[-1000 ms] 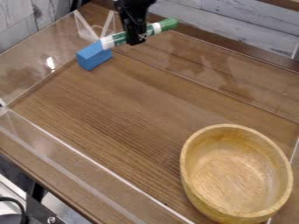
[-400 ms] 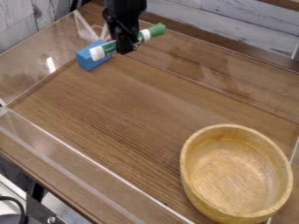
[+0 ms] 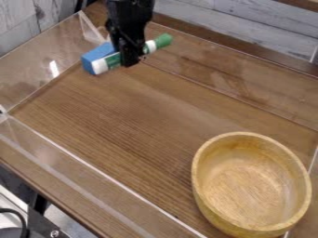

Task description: Put the green marker in the brown bowl

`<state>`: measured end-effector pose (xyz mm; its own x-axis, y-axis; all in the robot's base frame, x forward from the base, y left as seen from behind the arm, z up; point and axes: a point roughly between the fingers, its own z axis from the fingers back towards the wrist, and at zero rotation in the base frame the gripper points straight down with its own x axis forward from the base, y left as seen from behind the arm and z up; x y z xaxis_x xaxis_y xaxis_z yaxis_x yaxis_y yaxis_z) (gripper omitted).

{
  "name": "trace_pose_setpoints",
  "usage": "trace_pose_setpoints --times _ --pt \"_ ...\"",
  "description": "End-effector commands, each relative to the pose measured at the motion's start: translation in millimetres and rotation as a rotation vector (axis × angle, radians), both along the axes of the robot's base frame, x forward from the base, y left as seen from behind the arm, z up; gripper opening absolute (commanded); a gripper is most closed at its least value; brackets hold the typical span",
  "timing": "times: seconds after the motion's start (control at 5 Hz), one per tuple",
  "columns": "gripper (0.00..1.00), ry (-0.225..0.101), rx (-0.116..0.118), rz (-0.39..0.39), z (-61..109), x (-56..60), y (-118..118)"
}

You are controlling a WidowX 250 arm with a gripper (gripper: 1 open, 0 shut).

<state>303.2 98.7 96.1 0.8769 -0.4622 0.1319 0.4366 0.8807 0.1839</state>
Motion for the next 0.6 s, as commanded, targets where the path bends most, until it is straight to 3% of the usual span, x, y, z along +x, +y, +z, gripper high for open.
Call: trace_pose_setpoints --times 0.0,0.4 --pt "0.00 -0.079 0.030 0.024 22.1 1.1 3.7" --pt "0.00 -0.080 0.023 0.043 19.6 -3.0 2.6"
